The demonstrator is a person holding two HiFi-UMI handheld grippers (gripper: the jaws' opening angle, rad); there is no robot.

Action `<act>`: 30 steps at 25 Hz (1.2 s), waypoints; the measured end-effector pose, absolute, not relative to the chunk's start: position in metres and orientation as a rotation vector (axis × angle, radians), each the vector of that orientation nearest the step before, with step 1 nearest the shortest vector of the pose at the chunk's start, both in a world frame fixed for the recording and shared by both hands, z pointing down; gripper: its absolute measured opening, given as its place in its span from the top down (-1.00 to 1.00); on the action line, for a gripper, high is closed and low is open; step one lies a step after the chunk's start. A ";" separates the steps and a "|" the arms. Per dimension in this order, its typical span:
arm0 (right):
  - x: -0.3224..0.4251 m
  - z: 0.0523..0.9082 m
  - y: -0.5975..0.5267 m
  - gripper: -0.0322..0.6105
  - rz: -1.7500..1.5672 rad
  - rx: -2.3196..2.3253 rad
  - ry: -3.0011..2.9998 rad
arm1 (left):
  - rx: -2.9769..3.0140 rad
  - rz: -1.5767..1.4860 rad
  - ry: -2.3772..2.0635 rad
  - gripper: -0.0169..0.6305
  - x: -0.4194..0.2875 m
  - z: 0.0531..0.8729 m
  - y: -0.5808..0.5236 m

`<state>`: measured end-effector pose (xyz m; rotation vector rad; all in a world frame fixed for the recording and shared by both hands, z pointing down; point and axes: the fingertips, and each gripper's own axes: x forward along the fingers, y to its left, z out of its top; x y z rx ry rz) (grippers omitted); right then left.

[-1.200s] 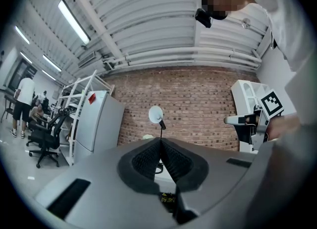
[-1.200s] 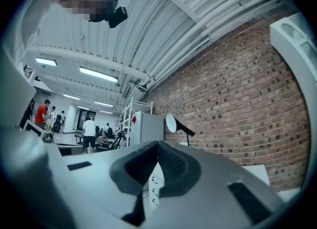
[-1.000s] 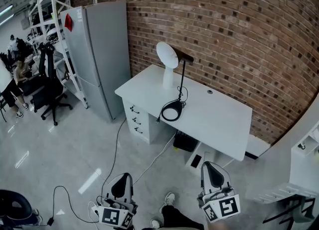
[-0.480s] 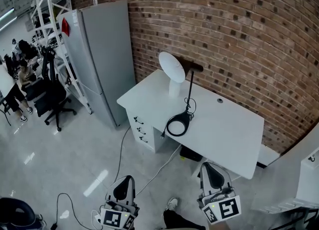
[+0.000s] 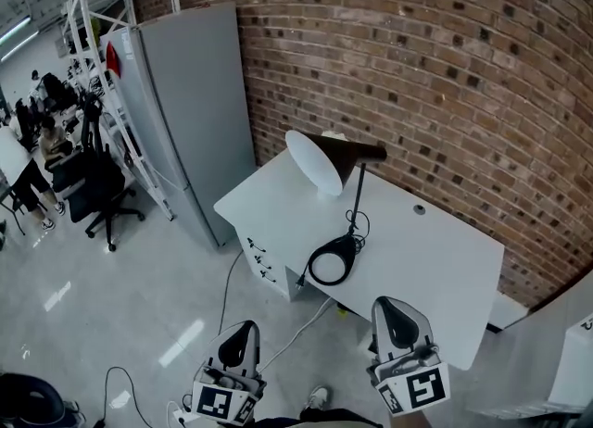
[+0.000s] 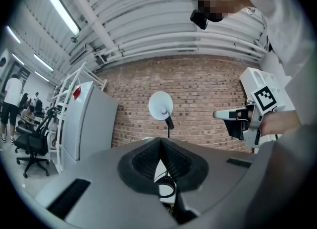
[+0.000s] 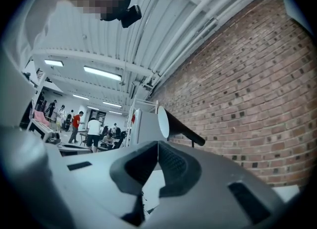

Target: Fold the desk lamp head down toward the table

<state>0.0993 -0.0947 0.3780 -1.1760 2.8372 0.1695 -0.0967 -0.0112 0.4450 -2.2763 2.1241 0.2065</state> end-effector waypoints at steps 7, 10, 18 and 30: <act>0.100 0.374 -0.123 0.85 0.168 -1.196 2.822 | -2.228 0.204 2.175 0.92 -0.115 0.442 -0.031; 0.096 0.372 -0.125 0.85 0.179 -1.210 2.806 | -2.243 0.203 2.166 0.92 -0.122 0.443 -0.036; 0.076 0.359 -0.144 0.85 0.226 -1.249 2.786 | -2.309 0.222 2.096 0.92 -0.136 0.438 -0.068; 0.028 0.324 -0.179 0.84 0.365 -1.226 2.806 | -2.405 0.267 1.994 0.92 -0.148 0.434 -0.108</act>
